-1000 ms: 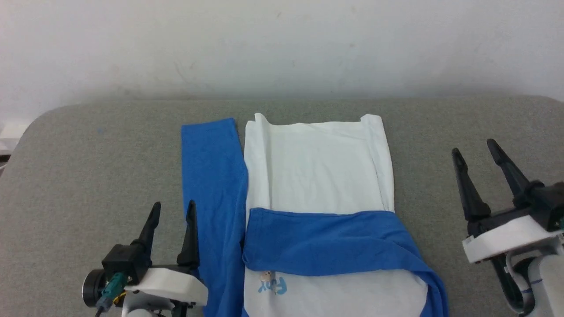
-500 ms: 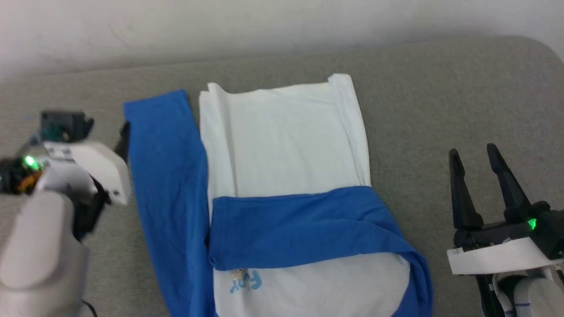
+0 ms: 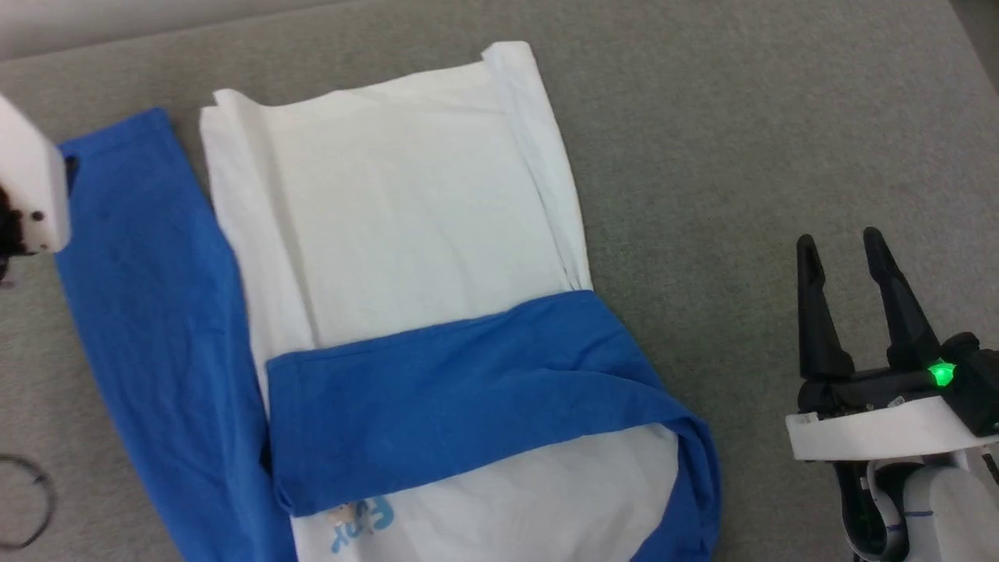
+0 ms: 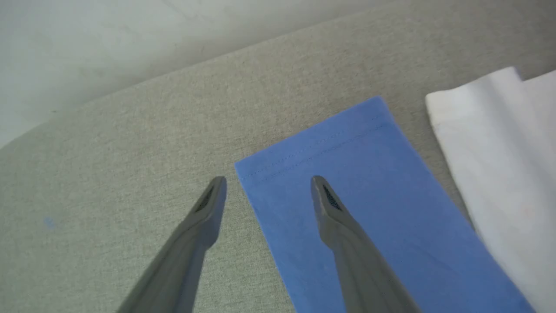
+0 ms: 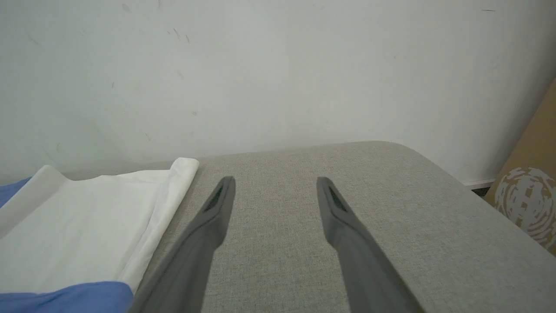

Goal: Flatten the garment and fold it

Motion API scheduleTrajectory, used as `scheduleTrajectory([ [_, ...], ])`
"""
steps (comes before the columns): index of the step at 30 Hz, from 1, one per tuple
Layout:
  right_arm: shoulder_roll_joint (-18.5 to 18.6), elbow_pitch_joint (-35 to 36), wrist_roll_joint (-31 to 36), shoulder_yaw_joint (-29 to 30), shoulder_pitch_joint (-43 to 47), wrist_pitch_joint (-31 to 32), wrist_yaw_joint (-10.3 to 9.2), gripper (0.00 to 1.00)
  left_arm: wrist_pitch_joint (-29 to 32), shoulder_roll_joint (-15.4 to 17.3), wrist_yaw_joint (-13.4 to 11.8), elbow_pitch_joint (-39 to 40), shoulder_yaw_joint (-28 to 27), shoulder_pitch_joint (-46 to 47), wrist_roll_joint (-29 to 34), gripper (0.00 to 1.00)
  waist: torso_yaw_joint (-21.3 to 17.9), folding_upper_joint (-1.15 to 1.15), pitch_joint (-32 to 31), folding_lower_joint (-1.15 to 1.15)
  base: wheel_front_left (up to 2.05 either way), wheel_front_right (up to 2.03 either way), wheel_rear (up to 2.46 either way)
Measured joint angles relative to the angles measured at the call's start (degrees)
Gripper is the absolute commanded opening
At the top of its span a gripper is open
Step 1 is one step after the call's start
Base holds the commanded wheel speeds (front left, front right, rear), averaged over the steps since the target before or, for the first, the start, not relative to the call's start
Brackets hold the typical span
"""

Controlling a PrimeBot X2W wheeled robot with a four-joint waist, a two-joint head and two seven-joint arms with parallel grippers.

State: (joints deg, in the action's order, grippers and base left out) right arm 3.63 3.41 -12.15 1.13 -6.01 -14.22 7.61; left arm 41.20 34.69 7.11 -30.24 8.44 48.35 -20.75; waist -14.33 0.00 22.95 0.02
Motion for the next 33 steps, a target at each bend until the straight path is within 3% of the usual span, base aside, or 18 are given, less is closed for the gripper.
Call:
scheduleTrajectory([
  [4, -0.2, -0.8, -0.5, -0.3, 0.0, -0.1, 0.0, 1.0, 7.5, 2.9, 0.0, -1.0, 0.1, 0.0, -1.2, 1.0, -2.2, 0.0, 2.3, -0.01, 0.0, 0.0, 0.0],
  [16, -0.5, -1.8, -0.9, -2.8, -0.2, -0.5, 0.0, 1.0, 15.4, 6.5, -1.8, 2.0, -3.0, 1.2, -5.0, 1.0, -4.7, -0.01, 6.8, -0.03, 0.0, 0.0, 0.0],
  [17, -0.5, -1.7, -1.0, -2.7, -0.2, -0.5, 0.0, 1.0, 16.7, 6.4, -2.2, 2.1, -3.7, 1.3, -6.1, 0.83, -4.7, -0.01, 7.0, -0.03, 0.0, 0.0, 0.0],
  [18, -0.5, -1.7, -1.1, -2.7, -0.2, -0.5, 0.0, 1.0, 17.9, 6.3, -2.2, 2.2, -4.3, 1.4, -7.5, 0.1, -4.7, -0.01, 7.1, -0.02, 0.0, 0.0, 0.0],
  [19, -0.5, -1.7, -1.0, -2.8, -0.2, -0.5, 0.0, 1.0, 18.8, 6.3, -2.2, 2.4, -4.7, 1.4, -8.4, 0.0, -4.6, -0.01, 7.2, -0.02, 0.0, 0.0, 0.0],
  [25, -0.6, -2.2, -1.0, -2.9, -0.2, -0.5, 0.0, 1.0, 18.4, 6.0, -2.2, 4.3, -4.5, 0.4, -8.9, 0.0, -3.8, -0.01, 7.0, -0.02, 0.0, 0.0, 0.0],
  [33, -0.6, -3.4, 0.0, -0.4, -0.1, -0.5, 0.0, 1.0, 5.5, 4.2, -1.7, 1.5, -3.8, -2.6, -7.4, 0.0, -2.5, -0.01, 3.2, -0.01, 0.0, 0.0, 0.0],
])
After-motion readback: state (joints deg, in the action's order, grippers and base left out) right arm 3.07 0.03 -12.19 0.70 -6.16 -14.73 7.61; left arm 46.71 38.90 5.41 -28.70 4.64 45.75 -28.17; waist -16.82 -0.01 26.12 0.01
